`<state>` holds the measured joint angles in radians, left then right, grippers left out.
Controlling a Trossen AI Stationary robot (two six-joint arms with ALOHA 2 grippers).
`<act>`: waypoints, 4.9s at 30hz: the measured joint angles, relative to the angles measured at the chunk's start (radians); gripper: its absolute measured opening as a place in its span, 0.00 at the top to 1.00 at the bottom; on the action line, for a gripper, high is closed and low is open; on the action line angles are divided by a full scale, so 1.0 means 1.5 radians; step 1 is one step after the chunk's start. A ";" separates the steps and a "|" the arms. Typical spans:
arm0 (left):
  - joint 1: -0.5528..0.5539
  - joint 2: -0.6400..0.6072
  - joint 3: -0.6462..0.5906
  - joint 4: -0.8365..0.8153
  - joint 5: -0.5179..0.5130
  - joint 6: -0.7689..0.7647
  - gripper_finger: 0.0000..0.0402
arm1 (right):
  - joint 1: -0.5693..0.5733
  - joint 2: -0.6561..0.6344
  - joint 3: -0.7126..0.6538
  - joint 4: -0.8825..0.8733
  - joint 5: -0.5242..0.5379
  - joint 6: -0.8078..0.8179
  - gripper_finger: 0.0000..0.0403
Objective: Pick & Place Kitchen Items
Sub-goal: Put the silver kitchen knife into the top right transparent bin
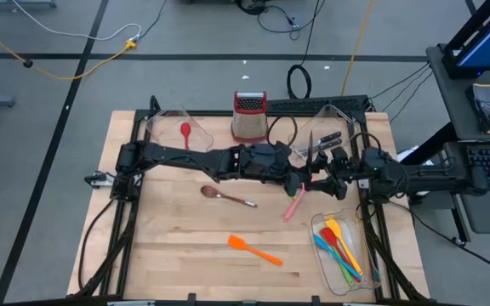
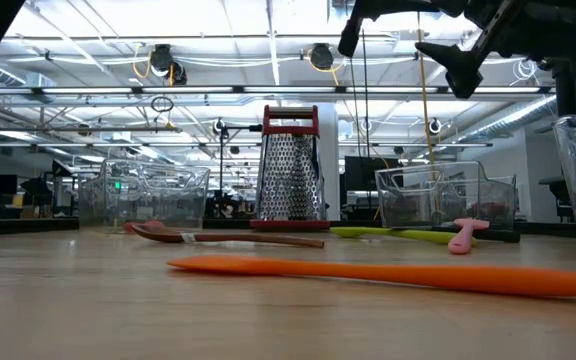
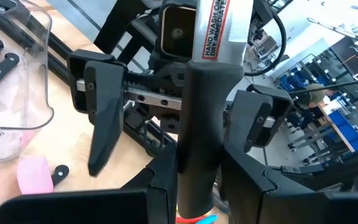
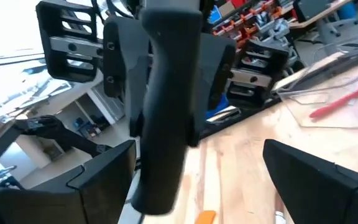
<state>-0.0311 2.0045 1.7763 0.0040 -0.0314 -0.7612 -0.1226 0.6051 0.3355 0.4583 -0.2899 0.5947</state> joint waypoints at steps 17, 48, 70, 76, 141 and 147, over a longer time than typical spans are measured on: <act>-0.004 0.001 0.000 -0.007 -0.012 0.005 0.77 | 0.000 0.052 0.000 0.033 -0.003 0.022 0.30; 0.005 0.001 0.000 -0.041 0.006 0.048 0.74 | 0.000 0.052 0.000 0.030 0.003 0.019 0.79; 0.021 -0.119 0.001 -0.326 -0.063 0.193 0.41 | -0.088 0.052 0.000 0.025 0.028 -0.007 0.79; 0.022 -0.147 0.001 -0.449 -0.132 0.233 0.45 | -0.160 0.052 0.000 0.025 0.022 -0.088 0.79; 0.061 -0.566 -0.715 0.139 -0.173 0.215 0.48 | -0.395 0.364 0.360 -0.855 0.507 -1.177 0.79; 0.061 -0.566 -0.715 0.139 -0.173 0.222 0.48 | -0.395 0.401 0.360 -0.827 0.504 -1.188 0.79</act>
<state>0.0605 1.1549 0.7044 0.2131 -0.2913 -0.4278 -0.7158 1.2064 0.8761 -0.7822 0.4663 -1.1867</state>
